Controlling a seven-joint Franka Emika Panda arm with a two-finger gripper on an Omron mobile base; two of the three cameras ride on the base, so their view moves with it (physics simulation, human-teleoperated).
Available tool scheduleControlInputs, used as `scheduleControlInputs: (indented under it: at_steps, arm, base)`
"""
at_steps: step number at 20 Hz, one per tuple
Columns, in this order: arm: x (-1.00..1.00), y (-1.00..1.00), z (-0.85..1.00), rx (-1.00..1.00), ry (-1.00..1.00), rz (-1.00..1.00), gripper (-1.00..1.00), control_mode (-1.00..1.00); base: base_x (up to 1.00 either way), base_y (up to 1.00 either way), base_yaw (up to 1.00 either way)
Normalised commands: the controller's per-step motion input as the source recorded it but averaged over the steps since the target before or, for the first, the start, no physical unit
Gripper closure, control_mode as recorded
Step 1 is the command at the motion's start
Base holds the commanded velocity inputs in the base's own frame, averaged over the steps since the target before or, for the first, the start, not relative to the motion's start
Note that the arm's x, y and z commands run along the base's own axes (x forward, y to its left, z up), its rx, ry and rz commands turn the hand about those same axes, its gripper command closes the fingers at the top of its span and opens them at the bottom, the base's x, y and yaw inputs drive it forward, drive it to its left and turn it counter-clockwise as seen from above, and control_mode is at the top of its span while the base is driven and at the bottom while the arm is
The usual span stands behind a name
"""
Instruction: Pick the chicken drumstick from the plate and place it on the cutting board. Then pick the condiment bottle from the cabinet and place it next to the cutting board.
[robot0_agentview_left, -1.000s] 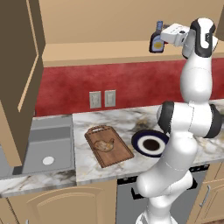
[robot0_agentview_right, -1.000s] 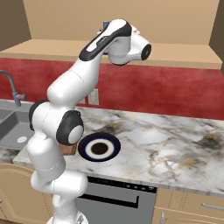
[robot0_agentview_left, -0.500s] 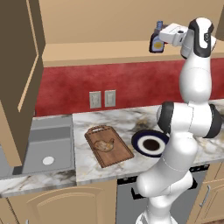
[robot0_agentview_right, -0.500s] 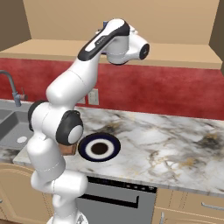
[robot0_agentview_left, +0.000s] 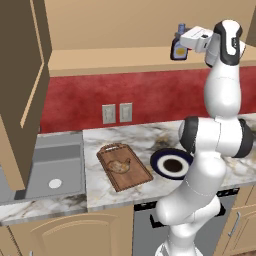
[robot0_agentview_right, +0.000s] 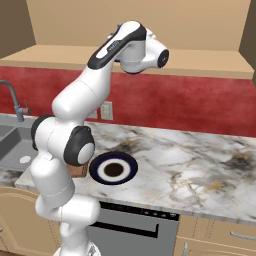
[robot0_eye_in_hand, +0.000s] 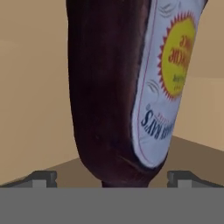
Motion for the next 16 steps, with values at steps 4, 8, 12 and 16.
scheduleControlInputs:
  at_steps: [4,8,12,16]
  arm:
    - [0.07,0.00,-0.01,0.00,0.00,0.00,1.00,-1.00]
    - [0.01,0.00,0.00,0.00,0.00,0.00,1.00,-1.00]
    - [0.00,0.00,0.00,0.00,0.01,0.00,1.00,-1.00]
    - [0.00,0.00,0.00,0.00,0.03,0.00,1.00,-1.00]
  base:
    - [0.00,0.00,0.00]
    - [0.00,0.00,0.00]
    - [0.00,0.00,0.00]
    - [0.00,0.00,0.00]
